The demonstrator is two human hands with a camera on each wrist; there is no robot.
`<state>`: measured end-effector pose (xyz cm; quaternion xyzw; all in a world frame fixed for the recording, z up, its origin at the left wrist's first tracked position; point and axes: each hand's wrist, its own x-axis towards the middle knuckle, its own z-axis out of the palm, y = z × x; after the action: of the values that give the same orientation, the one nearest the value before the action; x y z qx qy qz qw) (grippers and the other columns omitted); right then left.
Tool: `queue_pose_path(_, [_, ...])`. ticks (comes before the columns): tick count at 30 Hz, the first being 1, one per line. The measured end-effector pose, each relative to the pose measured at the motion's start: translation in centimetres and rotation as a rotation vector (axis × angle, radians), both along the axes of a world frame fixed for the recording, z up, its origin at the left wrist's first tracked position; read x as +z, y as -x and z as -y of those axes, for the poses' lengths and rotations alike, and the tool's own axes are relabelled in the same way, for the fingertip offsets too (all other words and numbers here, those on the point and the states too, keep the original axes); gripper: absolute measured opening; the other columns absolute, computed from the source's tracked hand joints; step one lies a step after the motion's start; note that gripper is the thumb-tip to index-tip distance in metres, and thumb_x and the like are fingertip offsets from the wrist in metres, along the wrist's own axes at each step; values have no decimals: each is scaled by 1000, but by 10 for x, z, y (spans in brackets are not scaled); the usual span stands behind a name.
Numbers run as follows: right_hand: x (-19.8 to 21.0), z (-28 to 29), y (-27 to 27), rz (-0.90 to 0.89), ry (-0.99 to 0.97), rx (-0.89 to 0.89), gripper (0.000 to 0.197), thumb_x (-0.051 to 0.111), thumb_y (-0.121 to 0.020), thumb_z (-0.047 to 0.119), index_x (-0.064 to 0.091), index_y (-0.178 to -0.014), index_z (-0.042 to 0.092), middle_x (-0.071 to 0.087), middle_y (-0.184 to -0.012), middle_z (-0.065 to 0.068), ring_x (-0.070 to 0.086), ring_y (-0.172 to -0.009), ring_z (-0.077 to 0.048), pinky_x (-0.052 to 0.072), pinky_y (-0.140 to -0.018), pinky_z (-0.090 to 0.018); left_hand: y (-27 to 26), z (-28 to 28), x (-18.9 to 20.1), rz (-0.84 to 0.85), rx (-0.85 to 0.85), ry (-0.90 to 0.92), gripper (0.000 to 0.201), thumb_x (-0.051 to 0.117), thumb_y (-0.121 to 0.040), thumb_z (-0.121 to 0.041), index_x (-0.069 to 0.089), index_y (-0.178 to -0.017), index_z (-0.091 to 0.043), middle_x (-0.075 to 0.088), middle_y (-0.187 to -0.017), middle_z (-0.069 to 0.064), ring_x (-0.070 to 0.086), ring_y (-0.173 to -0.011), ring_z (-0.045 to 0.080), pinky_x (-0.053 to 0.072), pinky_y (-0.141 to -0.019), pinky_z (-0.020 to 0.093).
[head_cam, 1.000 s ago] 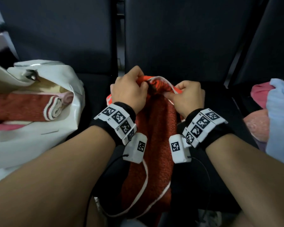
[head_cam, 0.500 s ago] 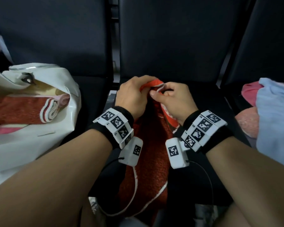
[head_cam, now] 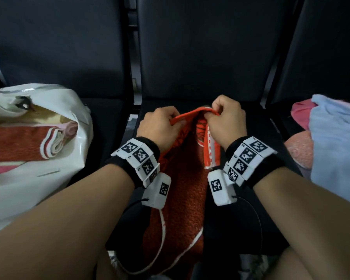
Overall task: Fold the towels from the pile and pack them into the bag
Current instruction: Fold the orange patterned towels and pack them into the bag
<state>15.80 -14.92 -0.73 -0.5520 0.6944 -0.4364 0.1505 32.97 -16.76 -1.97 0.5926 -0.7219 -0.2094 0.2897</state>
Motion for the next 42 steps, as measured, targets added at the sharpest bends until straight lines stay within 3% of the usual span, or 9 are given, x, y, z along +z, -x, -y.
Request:
queue_pose_path(7, [4, 6, 9, 15, -47, -191, 9, 62, -87, 21, 57, -81, 17, 62, -81, 2, 57, -84, -25, 42, -75, -33, -3, 0, 0, 76, 99, -54, 34, 53, -97, -55, 65, -82, -26, 64, -83, 1, 60, -84, 29, 44, -71, 35])
queue_pose_path(10, [6, 5, 5, 52, -128, -140, 26, 69, -87, 40, 65, -83, 15, 68, -84, -2, 63, -82, -24, 45, -71, -32, -2, 2, -1, -35, 74, -85, 46, 51, -98, -58, 60, -69, -23, 63, -72, 1, 63, -77, 28, 43, -65, 33])
queue_pose_path(12, [6, 3, 0, 89, -138, -57, 28, 72, -87, 41, 69, -78, 15, 71, -77, -1, 67, -77, -20, 53, -70, -33, 1, 2, -3, -105, 26, -98, 50, 51, -98, -57, 59, -65, -21, 61, -65, -1, 63, -71, 26, 42, -61, 32])
queue_pose_path(17, [-1, -6, -16, 96, -120, 188, 9, 73, -85, 18, 77, -83, 26, 73, -75, 8, 69, -73, -4, 56, -70, -26, 11, -5, -5, -195, -57, -104, 50, 51, -103, -46, 54, -61, -19, 54, -58, -4, 52, -57, 14, 39, -57, 31])
queue_pose_path(22, [-2, -8, -20, 178, -179, 380, 45, 64, -77, -1, 76, -109, 28, 77, -94, 5, 73, -91, -10, 61, -86, -38, 11, -6, -7, -237, -36, -109, 44, 54, -101, -49, 65, -70, -21, 63, -65, -3, 60, -65, 13, 44, -58, 30])
queue_pose_path(28, [-1, -14, -22, 259, -196, 424, 63, 67, -74, -18, 67, -126, 19, 73, -108, 1, 73, -97, -12, 63, -82, -38, 6, -2, -10, -273, 2, -123, 29, 64, -95, -44, 69, -73, -26, 70, -71, -4, 67, -72, 14, 48, -61, 29])
queue_pose_path(33, [-1, -14, -25, 171, -164, 360, 49, 75, -73, -5, 69, -114, 19, 71, -97, 4, 72, -89, -9, 63, -79, -36, 6, -1, -9, -308, 56, -100, 33, 62, -96, -39, 68, -70, -19, 69, -68, 3, 68, -69, 20, 54, -62, 37])
queue_pose_path(37, [0, -15, -26, 73, -189, 317, 28, 81, -74, 15, 71, -98, 22, 70, -87, 6, 69, -82, -9, 60, -82, -35, 4, 1, -7, -362, 121, -65, 38, 62, -97, -37, 60, -64, -21, 58, -57, -7, 58, -59, 13, 40, -55, 27])
queue_pose_path(42, [-1, -17, -25, 62, -292, 343, 14, 82, -75, 18, 71, -83, 20, 74, -74, -1, 72, -71, -17, 61, -74, -45, 1, 1, -4, -426, 153, -62, 33, 60, -100, -37, 65, -72, -20, 64, -63, -7, 62, -62, 10, 44, -58, 25])
